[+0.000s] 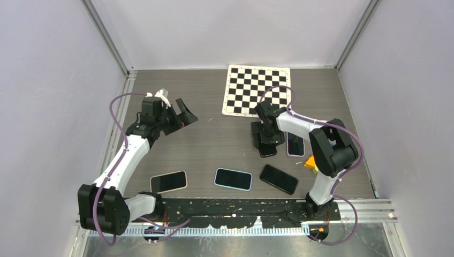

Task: Take the phone out of the phone case
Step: Pick up the phone from the center of the board, then remove the phone case from the phone.

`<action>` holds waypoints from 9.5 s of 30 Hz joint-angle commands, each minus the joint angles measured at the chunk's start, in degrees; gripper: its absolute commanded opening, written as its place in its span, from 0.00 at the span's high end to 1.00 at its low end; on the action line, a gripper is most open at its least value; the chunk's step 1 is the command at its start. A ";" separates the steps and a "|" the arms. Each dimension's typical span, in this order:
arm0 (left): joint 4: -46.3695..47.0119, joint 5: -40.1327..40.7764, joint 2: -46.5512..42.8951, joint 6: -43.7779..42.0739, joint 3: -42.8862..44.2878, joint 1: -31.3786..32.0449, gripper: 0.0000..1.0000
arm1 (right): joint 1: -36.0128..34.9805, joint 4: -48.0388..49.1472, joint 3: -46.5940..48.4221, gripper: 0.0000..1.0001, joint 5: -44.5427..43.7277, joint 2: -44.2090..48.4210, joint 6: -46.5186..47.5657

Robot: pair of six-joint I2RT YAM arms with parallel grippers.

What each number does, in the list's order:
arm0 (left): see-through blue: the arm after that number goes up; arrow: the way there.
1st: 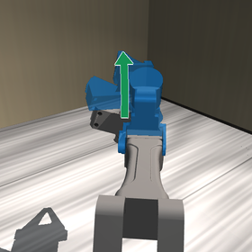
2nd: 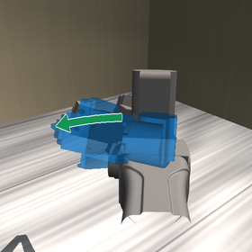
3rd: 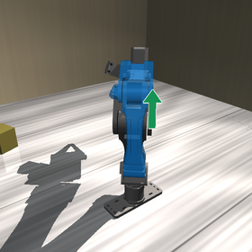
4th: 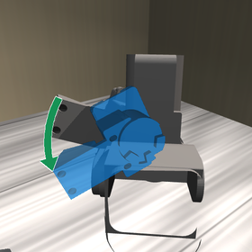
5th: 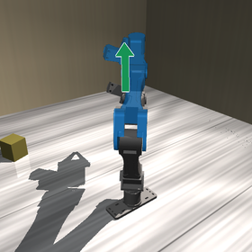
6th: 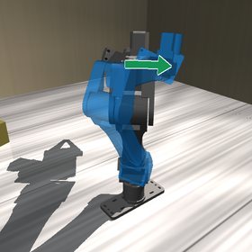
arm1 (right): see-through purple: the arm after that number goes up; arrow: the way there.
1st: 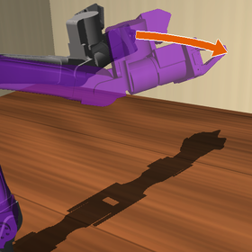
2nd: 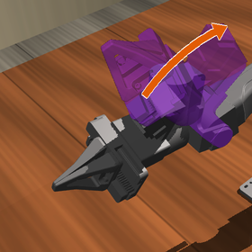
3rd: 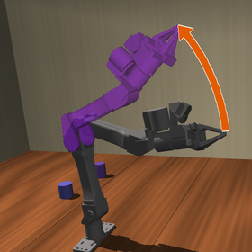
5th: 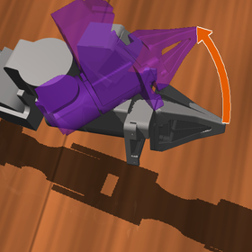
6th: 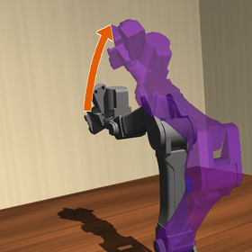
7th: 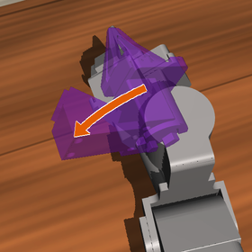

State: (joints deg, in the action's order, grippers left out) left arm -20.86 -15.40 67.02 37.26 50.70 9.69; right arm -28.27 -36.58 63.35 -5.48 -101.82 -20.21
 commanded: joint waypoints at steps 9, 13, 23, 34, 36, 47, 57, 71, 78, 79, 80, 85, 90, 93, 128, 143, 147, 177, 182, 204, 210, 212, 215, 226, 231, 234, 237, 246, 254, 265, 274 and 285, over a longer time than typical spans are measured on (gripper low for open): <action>3.61 0.89 0.87 2.31 0.83 0.07 0.00 | -0.12 15.95 -4.65 0.59 5.91 6.36 -1.32; 7.35 -1.82 3.10 5.96 -0.10 0.15 0.01 | -0.12 19.02 -2.92 0.61 13.50 6.62 -1.03; 19.18 -18.46 19.67 13.75 2.49 2.57 0.05 | -2.10 24.85 3.92 0.64 20.56 3.35 -1.94; 31.78 -21.97 29.76 19.80 6.56 7.14 0.08 | -7.72 26.40 7.82 0.63 19.16 1.70 -2.75; 33.10 -22.26 30.71 21.09 6.62 7.25 0.10 | -7.85 26.96 7.84 0.62 19.86 1.69 -3.14; 33.13 -23.95 36.01 22.70 10.09 9.53 0.55 | -8.03 27.20 11.84 0.61 22.22 -0.24 -3.50; 30.63 -24.96 36.80 19.72 12.59 9.49 1.00 | -7.90 23.67 15.95 0.39 20.93 -2.12 -4.79; 21.13 -17.83 32.00 18.67 25.60 2.84 1.00 | 2.74 30.49 7.99 0.00 35.35 12.71 -13.00; 13.69 -9.71 28.39 25.32 33.54 1.57 1.00 | 4.07 35.81 7.89 0.00 31.32 15.24 -23.75; 10.55 -6.21 26.99 29.17 34.61 1.49 1.00 | 2.97 39.05 6.94 0.00 30.96 15.24 -26.51; 10.75 -4.56 25.74 31.52 34.56 1.55 1.00 | 2.09 46.42 5.20 0.00 29.60 15.14 -31.35; 11.31 -4.88 20.93 32.39 34.98 0.98 1.00 | -5.84 50.40 11.92 0.00 25.96 11.22 -35.50; 19.64 -7.76 19.13 42.58 29.13 0.90 1.00 | -6.96 56.38 13.01 0.13 27.53 8.79 -40.81; 22.80 -7.45 18.35 46.08 26.71 0.92 1.00 | -6.36 60.72 11.12 0.24 27.79 9.03 -42.35; 29.90 -12.82 8.12 52.16 14.12 0.94 1.00 | -2.43 64.89 9.17 0.74 43.27 10.10 -38.35; 15.30 -19.85 9.70 60.83 18.21 0.95 1.00 | -5.72 50.09 11.68 0.86 42.04 11.84 -16.34; 15.49 -20.40 9.86 61.49 18.37 0.97 1.00 | -5.99 46.61 11.46 0.89 39.31 11.80 -12.21; 15.95 -17.80 9.69 58.68 17.10 0.68 1.00 | -5.54 78.07 -0.36 0.18 39.32 12.06 -36.50; 17.30 -16.63 8.82 61.07 15.82 0.70 1.00 | -5.76 77.13 1.14 0.37 36.77 10.07 -40.03; 23.56 -18.21 6.80 69.82 13.75 1.31 1.00 | -6.53 51.42 4.42 0.98 29.49 9.80 -8.29; 22.77 -18.01 6.51 68.73 14.69 1.30 1.00 | -6.54 44.41 6.04 0.99 25.55 10.81 -0.70; 22.25 -17.50 6.45 68.21 14.70 1.32 1.00 | -6.49 44.69 5.92 0.99 24.30 11.23 -1.14; 21.12 -16.39 6.34 66.50 14.97 1.29 1.00 | -6.53 46.41 5.25 0.99 24.48 12.36 -3.74; 23.67 -21.11 10.42 48.20 18.53 -1.92 1.00 | -1.53 46.23 1.12 0.36 39.99 20.38 -10.53; 33.38 -31.77 11.72 37.37 19.77 -2.54 1.00 | 2.38 47.51 3.77 0.31 58.26 19.65 -16.20; 35.03 -34.50 10.15 31.97 19.54 -2.58 1.00 | 2.65 49.74 5.82 0.31 63.24 18.64 -20.84; 37.91 -37.40 10.08 31.90 19.69 -2.66 1.00 | 2.69 55.21 6.93 0.31 64.81 18.03 -25.60; 45.24 -41.86 9.18 34.91 19.30 -2.64 1.00 | 2.61 62.05 8.01 0.50 63.58 15.39 -32.16; 48.06 -42.62 8.74 37.02 18.32 -2.59 1.00 | 2.61 67.87 7.80 0.83 60.80 13.79 -35.91; 55.58 -42.13 9.08 43.42 17.95 -2.62 1.00 | 2.63 64.44 7.22 0.99 53.78 11.83 -34.57; 58.17 -41.80 8.45 43.11 15.79 -2.53 1.00 | 1.75 36.43 13.72 0.99 37.64 11.64 -22.96; 61.04 -40.19 7.44 45.03 14.28 -2.54 1.00 | 0.09 10.34 21.49 0.99 16.49 5.08 -18.90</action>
State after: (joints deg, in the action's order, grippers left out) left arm 30.89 -51.90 78.32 78.35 62.96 6.37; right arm -28.27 -12.71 83.11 23.59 -93.27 -42.83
